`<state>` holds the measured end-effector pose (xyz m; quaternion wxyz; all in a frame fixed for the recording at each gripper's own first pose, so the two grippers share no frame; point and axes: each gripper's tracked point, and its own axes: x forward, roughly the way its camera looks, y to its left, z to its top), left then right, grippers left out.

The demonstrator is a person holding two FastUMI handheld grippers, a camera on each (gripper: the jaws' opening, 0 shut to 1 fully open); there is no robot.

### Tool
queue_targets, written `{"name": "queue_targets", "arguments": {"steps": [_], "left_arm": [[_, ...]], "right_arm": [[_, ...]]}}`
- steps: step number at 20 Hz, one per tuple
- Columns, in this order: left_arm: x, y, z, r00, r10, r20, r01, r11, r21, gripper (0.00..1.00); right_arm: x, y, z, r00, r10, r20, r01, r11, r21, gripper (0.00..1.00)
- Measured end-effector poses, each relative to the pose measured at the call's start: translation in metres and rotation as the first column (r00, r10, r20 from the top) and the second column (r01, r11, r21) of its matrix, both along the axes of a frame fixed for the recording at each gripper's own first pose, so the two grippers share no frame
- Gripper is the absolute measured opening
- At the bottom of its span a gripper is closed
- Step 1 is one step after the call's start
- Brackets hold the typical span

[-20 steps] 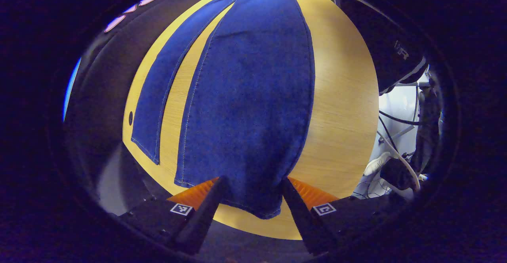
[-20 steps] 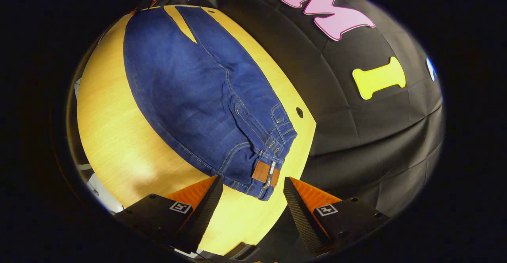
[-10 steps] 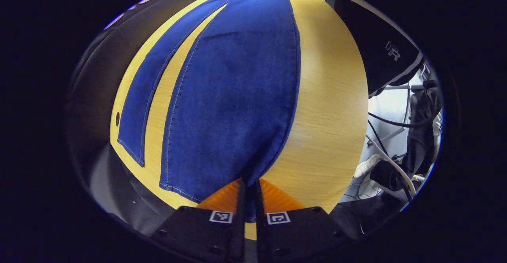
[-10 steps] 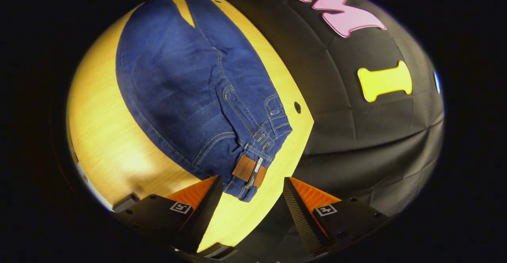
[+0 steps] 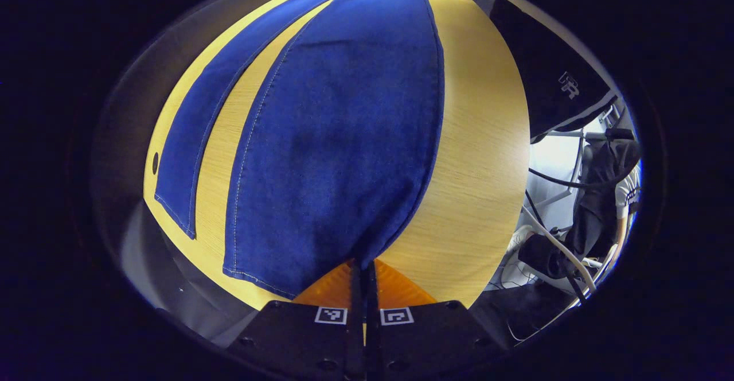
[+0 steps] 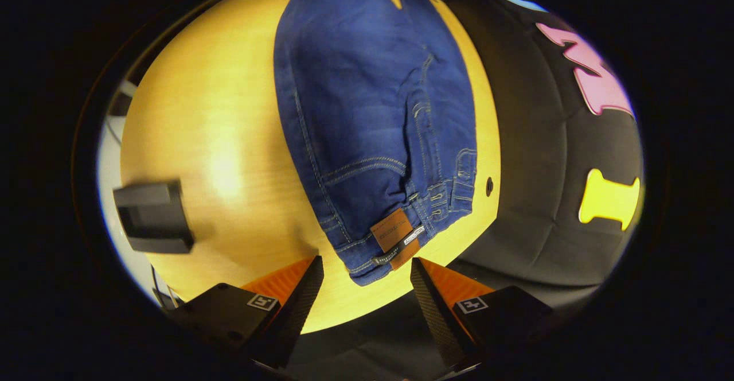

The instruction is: Grasp the waist and the cuffs of the jeans and fold them to make the two legs overlap; first hold the waist and fold one-third of the jeans toward the cuffs, then hold the cuffs and fold the remaining one-third in the same direction to finish folding.

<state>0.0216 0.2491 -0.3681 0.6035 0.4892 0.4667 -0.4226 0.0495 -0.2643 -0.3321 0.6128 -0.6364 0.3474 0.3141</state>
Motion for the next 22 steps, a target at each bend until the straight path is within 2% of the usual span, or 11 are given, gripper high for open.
{"name": "queue_targets", "arguments": {"steps": [2, 3, 7, 8, 9, 10, 11, 13, 15, 17, 22], "left_arm": [[-0.001, 0.0, 0.0, 1.0, 0.021, -0.004, -0.021, 1.0, -0.004, 0.07], [0.0, 0.0, 0.0, 1.0, 0.017, -0.003, -0.017, 1.0, -0.007, 0.07], [0.001, -0.001, 0.0, 1.0, 0.021, 0.009, -0.021, 1.0, -0.023, 0.07], [0.001, -0.001, -0.001, 1.0, 0.019, 0.014, -0.019, 0.999, -0.027, 0.07], [0.001, -0.001, 0.0, 1.0, 0.018, 0.023, -0.017, 0.999, -0.031, 0.07], [0.002, -0.002, 0.0, 0.999, 0.026, 0.036, -0.025, 0.999, -0.033, 0.07], [0.003, -0.001, -0.001, 0.998, 0.036, 0.046, -0.034, 0.999, -0.038, 0.06], [0.004, -0.003, -0.001, 0.997, 0.037, 0.065, -0.034, 0.999, -0.042, 0.07], [0.005, -0.004, -0.001, 0.996, 0.039, 0.085, -0.036, 0.998, -0.042, 0.06], [0.005, -0.005, -0.001, 0.993, 0.057, 0.101, -0.053, 0.998, -0.042, 0.07], [0.002, -0.015, 0.001, 0.988, 0.071, 0.137, -0.063, 0.996, -0.062, 0.06]], "right_arm": [[0.006, 0.006, -0.005, 1.0, 0.024, -0.02, -0.025, 1.0, -0.013, 0.95], [0.007, 0.006, -0.007, 0.998, 0.055, -0.036, -0.056, 0.998, -0.023, 0.91], [-0.001, 0.009, -0.018, 0.982, 0.167, -0.086, -0.173, 0.982, -0.08, 0.88], [-0.005, 0.009, -0.021, 0.981, 0.168, -0.1, -0.177, 0.98, -0.087, 0.69], [-0.006, 0.009, -0.023, 0.98, 0.168, -0.106, -0.178, 0.98, -0.091, 0.64], [-0.007, 0.008, -0.023, 0.981, 0.164, -0.107, -0.174, 0.98, -0.091, 0.51], [-0.009, 0.008, -0.026, 0.982, 0.141, -0.124, -0.152, 0.985, -0.085, 0.46], [0.0, 0.009, -0.027, 0.991, 0.088, -0.101, -0.095, 0.994, -0.062, 0.17], [0.003, 0.009, -0.028, 0.995, 0.062, -0.084, -0.066, 0.997, -0.047, 0.05], [0.001, 0.01, -0.027, 0.996, 0.008, -0.094, -0.01, 1.0, -0.026, 0.05], [0.0, 0.014, -0.01, 0.998, 0.0, -0.069, -0.002, 1.0, -0.023, 0.05]]}}
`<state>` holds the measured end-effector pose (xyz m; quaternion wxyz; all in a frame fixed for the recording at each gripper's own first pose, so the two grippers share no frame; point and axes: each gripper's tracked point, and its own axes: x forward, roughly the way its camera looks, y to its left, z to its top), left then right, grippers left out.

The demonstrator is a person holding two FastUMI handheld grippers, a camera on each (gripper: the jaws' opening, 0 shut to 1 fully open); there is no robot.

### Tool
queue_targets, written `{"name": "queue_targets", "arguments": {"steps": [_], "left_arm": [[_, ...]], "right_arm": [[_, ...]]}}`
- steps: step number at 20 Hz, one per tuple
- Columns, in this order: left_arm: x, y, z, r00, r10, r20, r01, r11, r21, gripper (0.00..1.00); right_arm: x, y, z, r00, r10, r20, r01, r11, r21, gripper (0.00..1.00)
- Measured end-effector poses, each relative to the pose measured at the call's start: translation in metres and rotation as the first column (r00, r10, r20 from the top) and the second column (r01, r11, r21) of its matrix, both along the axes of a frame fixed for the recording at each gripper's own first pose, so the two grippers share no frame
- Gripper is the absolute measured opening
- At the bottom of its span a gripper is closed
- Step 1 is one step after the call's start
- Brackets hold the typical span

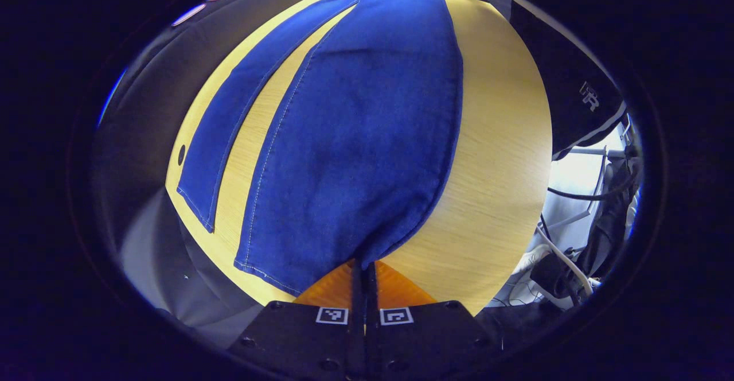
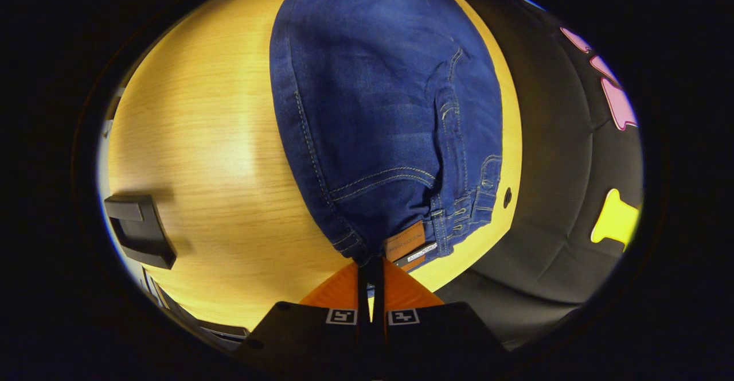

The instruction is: Grasp the waist and the cuffs of the jeans and fold them to make the two legs overlap; first hold the waist and fold one-third of the jeans toward the cuffs, then hold the cuffs and fold the remaining one-third in the same direction to finish folding.

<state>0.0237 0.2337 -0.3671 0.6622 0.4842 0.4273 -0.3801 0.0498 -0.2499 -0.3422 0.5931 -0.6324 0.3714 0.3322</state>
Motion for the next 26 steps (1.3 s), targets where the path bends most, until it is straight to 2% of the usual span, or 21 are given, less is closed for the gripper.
{"name": "queue_targets", "arguments": {"steps": [2, 4, 7, 10, 12, 17, 18, 20, 24, 26], "left_arm": [[-0.007, -0.008, 0.006, 1.0, -0.029, -0.01, 0.028, 1.0, -0.014, 0.06], [-0.013, -0.014, 0.018, 1.0, -0.022, -0.021, 0.022, 0.999, -0.036, 0.06], [-0.006, -0.026, 0.047, 1.0, 0.009, -0.027, -0.012, 0.996, -0.092, 0.06], [0.014, -0.037, 0.073, 0.995, 0.051, -0.09, -0.064, 0.986, -0.152, 0.06], [0.043, -0.042, 0.092, 0.995, 0.052, -0.089, -0.067, 0.982, -0.175, 0.06], [0.126, -0.048, 0.134, 0.989, 0.133, -0.067, -0.146, 0.954, -0.26, 0.06], [0.145, -0.045, 0.138, 0.986, 0.154, -0.061, -0.165, 0.948, -0.274, 0.06], [0.18, -0.045, 0.144, 0.974, 0.215, -0.064, -0.224, 0.92, -0.322, 0.06], [0.257, -0.029, 0.149, 0.922, 0.379, -0.082, -0.378, 0.829, -0.412, 0.06], [0.287, -0.021, 0.146, 0.903, 0.424, -0.069, -0.412, 0.807, -0.423, 0.06]], "right_arm": [[0.003, 0.003, 0.018, 1.0, -0.001, 0.025, 0.001, 1.0, 0.011, 0.05], [0.006, 0.005, 0.036, 0.999, -0.02, 0.042, 0.019, 0.999, 0.031, 0.05], [0.023, 0.019, 0.069, 0.996, -0.042, 0.075, 0.036, 0.997, 0.068, 0.05], [0.048, 0.04, 0.101, 0.99, -0.103, 0.099, 0.089, 0.986, 0.139, 0.04], [0.079, 0.052, 0.119, 0.982, -0.148, 0.121, 0.124, 0.974, 0.189, 0.05], [0.147, 0.068, 0.152, 0.938, -0.291, 0.186, 0.228, 0.926, 0.301, 0.04], [0.16, 0.071, 0.156, 0.922, -0.339, 0.188, 0.266, 0.906, 0.328, 0.05], [0.186, 0.075, 0.16, 0.87, -0.459, 0.178, 0.359, 0.84, 0.407, 0.04], [0.248, 0.07, 0.164, 0.728, -0.666, 0.163, 0.509, 0.684, 0.523, 0.05], [0.278, 0.065, 0.152, 0.656, -0.74, 0.15, 0.561, 0.61, 0.56, 0.0]]}}
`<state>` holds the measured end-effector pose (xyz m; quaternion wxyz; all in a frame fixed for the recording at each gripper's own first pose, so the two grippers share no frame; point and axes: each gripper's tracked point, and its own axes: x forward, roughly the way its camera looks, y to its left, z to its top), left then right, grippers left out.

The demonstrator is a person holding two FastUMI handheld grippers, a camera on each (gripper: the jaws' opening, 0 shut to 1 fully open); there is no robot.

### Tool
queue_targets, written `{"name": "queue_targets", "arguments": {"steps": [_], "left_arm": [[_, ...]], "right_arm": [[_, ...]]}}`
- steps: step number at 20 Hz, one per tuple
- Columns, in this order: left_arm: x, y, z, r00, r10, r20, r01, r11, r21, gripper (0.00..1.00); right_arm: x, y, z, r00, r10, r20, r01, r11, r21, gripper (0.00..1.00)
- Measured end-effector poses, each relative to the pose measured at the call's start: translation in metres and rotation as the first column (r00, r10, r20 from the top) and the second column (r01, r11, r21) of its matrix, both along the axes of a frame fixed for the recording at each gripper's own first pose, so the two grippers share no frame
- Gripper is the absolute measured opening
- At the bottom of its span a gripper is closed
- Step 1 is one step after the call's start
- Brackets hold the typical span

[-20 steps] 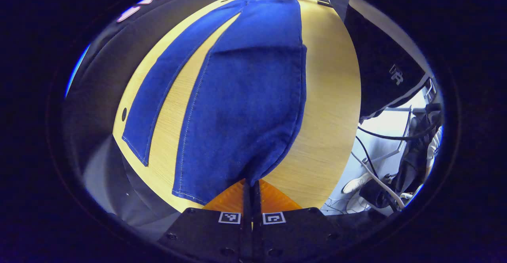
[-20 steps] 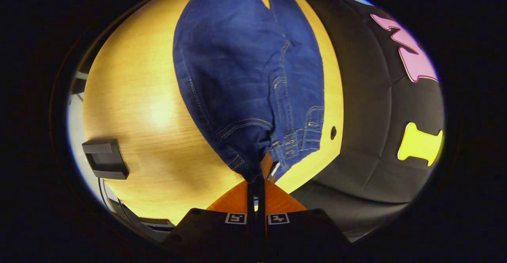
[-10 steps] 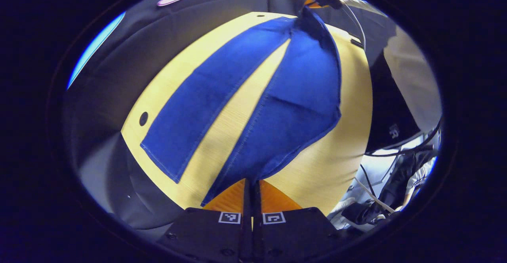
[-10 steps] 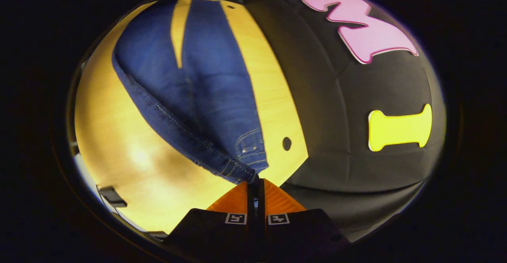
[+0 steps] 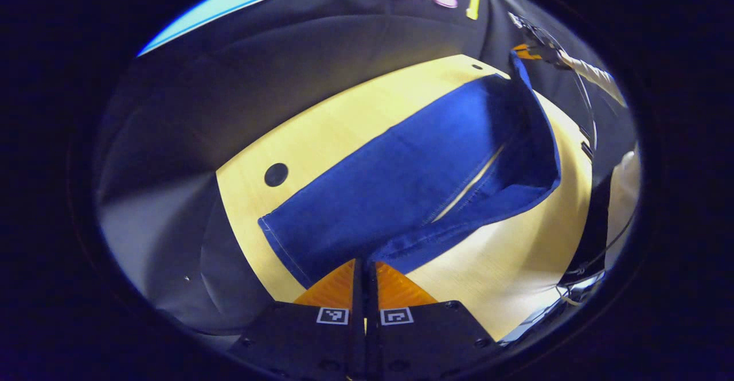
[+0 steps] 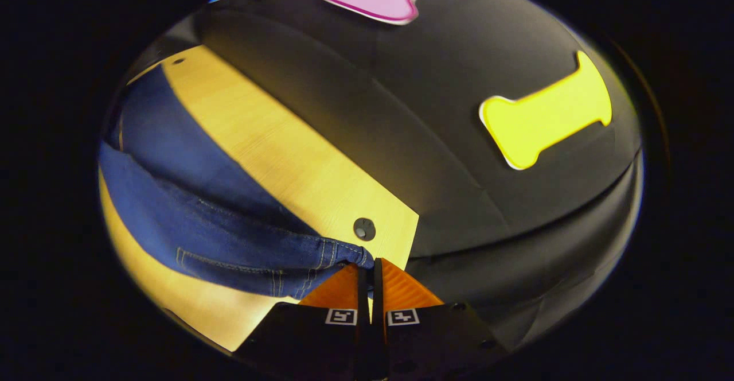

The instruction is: Grasp the waist and the cuffs of the jeans and fold them to make the two legs overlap; first hold the waist and fold one-third of the jeans toward the cuffs, then hold the cuffs and fold the remaining one-third in the same direction to finish folding.

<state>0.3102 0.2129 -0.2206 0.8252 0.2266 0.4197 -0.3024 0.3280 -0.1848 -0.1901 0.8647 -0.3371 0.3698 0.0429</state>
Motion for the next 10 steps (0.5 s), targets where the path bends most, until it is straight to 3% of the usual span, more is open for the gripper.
{"name": "queue_targets", "arguments": {"steps": [1, 4, 7, 10], "left_arm": [[0.014, 0.005, -0.003, 1.0, 0.016, 0.013, -0.016, 1.0, 0.011, 0.06], [0.068, 0.016, -0.027, 0.994, 0.098, 0.037, -0.099, 0.995, 0.022, 0.06], [0.096, 0.014, -0.049, 0.986, 0.152, 0.064, -0.154, 0.988, 0.023, 0.06], [0.113, 0.012, -0.068, 0.972, 0.211, 0.106, -0.219, 0.973, 0.068, 0.07]], "right_arm": [[0.014, -0.007, -0.008, 0.999, -0.048, 0.007, 0.048, 0.999, 0.01, 0.04], [0.036, -0.029, -0.028, 0.987, -0.163, 0.009, 0.163, 0.987, 0.009, 0.04], [0.048, -0.024, -0.061, 0.991, -0.132, -0.028, 0.132, 0.991, -0.006, 0.05], [0.04, -0.016, -0.067, 0.997, -0.065, -0.048, 0.059, 0.991, -0.117, 0.05]]}}
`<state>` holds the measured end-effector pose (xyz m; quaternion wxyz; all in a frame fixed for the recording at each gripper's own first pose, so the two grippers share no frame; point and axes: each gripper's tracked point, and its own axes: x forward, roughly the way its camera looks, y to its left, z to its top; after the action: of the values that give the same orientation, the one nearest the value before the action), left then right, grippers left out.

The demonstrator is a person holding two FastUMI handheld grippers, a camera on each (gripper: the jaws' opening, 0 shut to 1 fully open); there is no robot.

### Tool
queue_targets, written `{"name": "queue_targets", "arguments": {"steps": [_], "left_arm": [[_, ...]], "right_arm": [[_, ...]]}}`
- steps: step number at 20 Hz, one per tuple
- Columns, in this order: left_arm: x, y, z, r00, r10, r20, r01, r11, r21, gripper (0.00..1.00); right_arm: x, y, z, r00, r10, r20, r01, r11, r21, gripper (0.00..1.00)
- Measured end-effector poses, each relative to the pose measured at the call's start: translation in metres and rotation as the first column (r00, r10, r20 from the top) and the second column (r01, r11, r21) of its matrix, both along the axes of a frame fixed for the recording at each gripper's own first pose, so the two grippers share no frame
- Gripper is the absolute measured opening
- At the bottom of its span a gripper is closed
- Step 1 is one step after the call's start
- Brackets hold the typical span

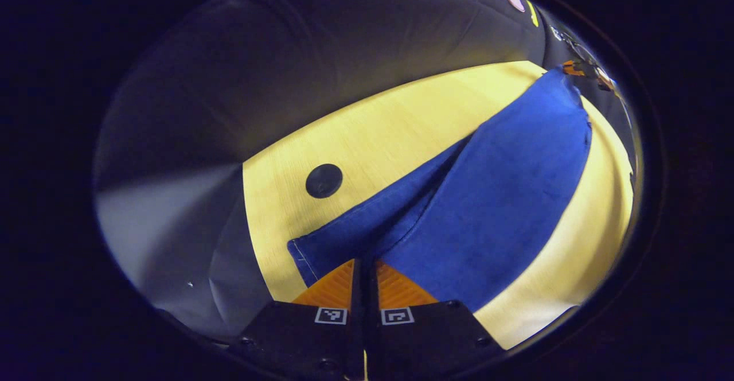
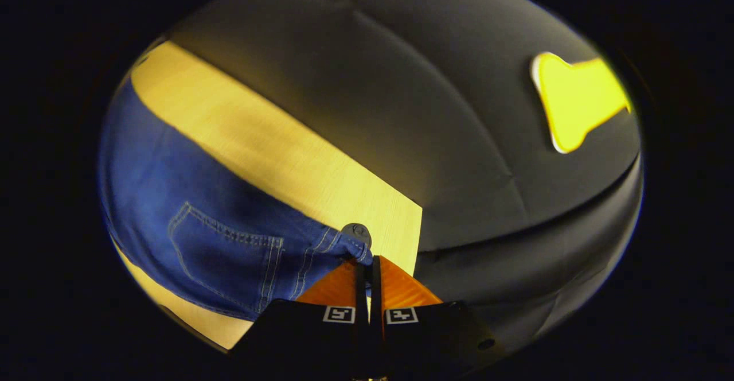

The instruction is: Grasp the waist and the cuffs of the jeans and fold them to make the two legs overlap; first hold the waist and fold one-third of the jeans toward the cuffs, then hold the cuffs and fold the remaining one-third in the same direction to finish folding.

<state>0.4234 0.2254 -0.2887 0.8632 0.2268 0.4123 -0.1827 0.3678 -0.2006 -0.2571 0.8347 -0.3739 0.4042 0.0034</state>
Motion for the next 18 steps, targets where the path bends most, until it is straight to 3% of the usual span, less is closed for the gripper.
{"name": "queue_targets", "arguments": {"steps": [1, 2, 3, 6, 8, 11, 13, 15, 16, 18], "left_arm": [[0.006, -0.003, 0.002, 0.999, 0.018, 0.029, -0.018, 1.0, 0.003, 0.09], [0.009, -0.004, 0.005, 0.998, 0.028, 0.057, -0.028, 1.0, 0.006, 0.17], [0.012, -0.007, 0.009, 0.996, 0.037, 0.079, -0.037, 0.999, -0.004, 0.37], [0.017, -0.015, 0.035, 0.974, 0.076, 0.212, -0.073, 0.997, -0.02, 0.96], [0.011, -0.031, 0.069, 0.938, 0.111, 0.33, -0.091, 0.993, -0.076, 0.98], [-0.008, -0.056, 0.128, 0.845, 0.221, 0.487, -0.13, 0.968, -0.214, 0.97], [-0.026, -0.076, 0.157, 0.806, 0.286, 0.518, -0.128, 0.939, -0.32, 0.98], [-0.053, -0.105, 0.175, 0.799, 0.321, 0.508, -0.101, 0.905, -0.412, 0.97], [-0.067, -0.121, 0.179, 0.8, 0.331, 0.501, -0.09, 0.891, -0.445, 0.97], [-0.095, -0.151, 0.191, 0.804, 0.339, 0.488, -0.071, 0.871, -0.487, 0.97]], "right_arm": [[-0.003, 0.004, -0.004, 1.0, -0.015, -0.008, 0.016, 1.0, 0.023, 0.05], [-0.006, 0.004, -0.003, 0.998, -0.055, -0.009, 0.055, 0.996, 0.064, 0.06], [-0.007, 0.003, 0.004, 0.996, -0.09, -0.007, 0.09, 0.988, 0.124, 0.09], [-0.015, 0.016, 0.013, 0.981, -0.192, 0.02, 0.176, 0.935, 0.309, 0.64], [-0.028, 0.016, 0.018, 0.961, -0.269, 0.059, 0.224, 0.89, 0.397, 1.0], [-0.042, 0.022, 0.026, 0.91, -0.404, 0.096, 0.288, 0.78, 0.556, 0.98], [-0.035, 0.018, 0.022, 0.86, -0.5, 0.102, 0.316, 0.679, 0.662, 0.97], [-0.038, 0.013, 0.002, 0.799, -0.599, 0.052, 0.375, 0.564, 0.735, 0.97], [-0.04, 0.012, -0.012, 0.762, -0.647, 0.005, 0.409, 0.488, 0.771, 0.98], [-0.043, 0.009, -0.031, 0.677, -0.734, -0.052, 0.458, 0.365, 0.811, 0.99]]}}
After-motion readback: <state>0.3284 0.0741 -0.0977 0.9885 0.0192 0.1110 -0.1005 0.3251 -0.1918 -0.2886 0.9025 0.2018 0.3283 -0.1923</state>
